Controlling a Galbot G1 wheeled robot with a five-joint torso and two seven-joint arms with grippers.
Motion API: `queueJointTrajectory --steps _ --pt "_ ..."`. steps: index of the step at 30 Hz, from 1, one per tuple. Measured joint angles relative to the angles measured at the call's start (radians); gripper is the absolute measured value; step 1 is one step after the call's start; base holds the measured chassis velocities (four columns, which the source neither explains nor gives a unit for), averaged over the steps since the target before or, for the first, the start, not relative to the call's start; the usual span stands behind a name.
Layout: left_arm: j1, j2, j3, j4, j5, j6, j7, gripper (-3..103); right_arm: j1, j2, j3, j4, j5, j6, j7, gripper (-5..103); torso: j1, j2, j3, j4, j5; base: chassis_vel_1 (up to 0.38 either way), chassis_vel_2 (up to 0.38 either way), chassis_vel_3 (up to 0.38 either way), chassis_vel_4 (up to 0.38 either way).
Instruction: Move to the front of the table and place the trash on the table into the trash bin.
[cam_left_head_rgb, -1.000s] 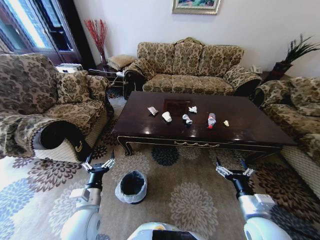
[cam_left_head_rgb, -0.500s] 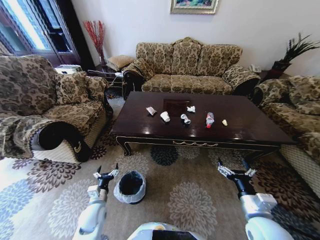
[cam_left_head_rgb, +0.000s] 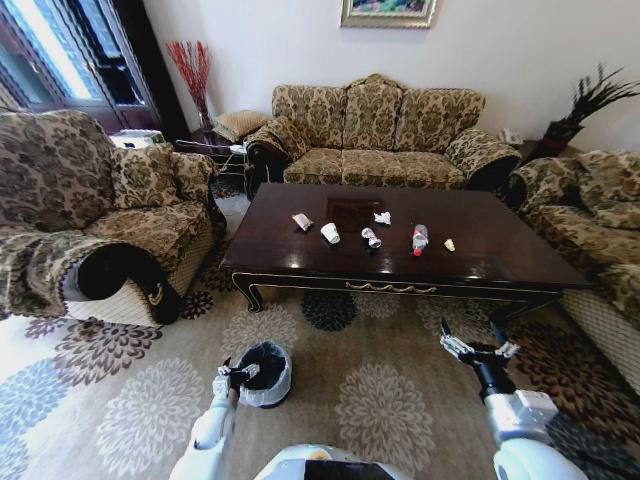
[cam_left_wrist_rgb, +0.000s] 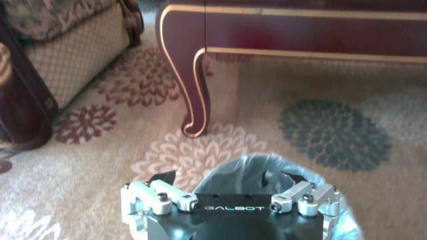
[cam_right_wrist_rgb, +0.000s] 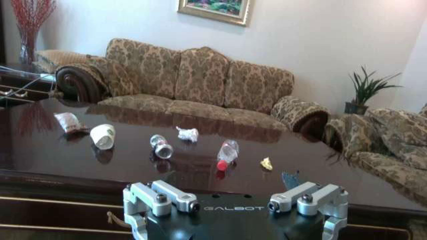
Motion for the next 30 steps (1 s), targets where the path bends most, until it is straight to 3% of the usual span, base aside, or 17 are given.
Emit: queueJointTrajectory --steps 10,25,28,30 --pt "-0.135 0.039 -0.016 0.259 0.035 -0.022 0.008 100 -0.026 0.028 0.020 0.006 -0.012 0.019 0.008 100 0.000 0.000 0.000 -0.0001 -0.0001 0.000 0.000 0.000 0.000" --pt "-0.297 0.043 -0.016 0.492 0.007 -0.030 0.027 102 -0.030 0.047 0.023 0.016 -0.040 0.026 0.025 100 0.000 0.000 0.000 0.0000 0.0001 0.000 0.000 0.000 0.000" --pt "-0.309 0.044 -0.019 0.511 0.008 -0.031 0.020 99 -0.028 0.050 0.023 0.016 -0.053 0.028 0.025 100 0.000 0.000 0.000 0.0000 0.0001 0.000 0.000 0.000 0.000" --pt "-0.313 0.046 -0.021 0.523 0.013 -0.021 0.012 89 -0.027 0.052 0.022 0.019 -0.056 0.028 0.027 100 0.000 0.000 0.000 0.0000 0.0001 0.000 0.000 0.000 0.000"
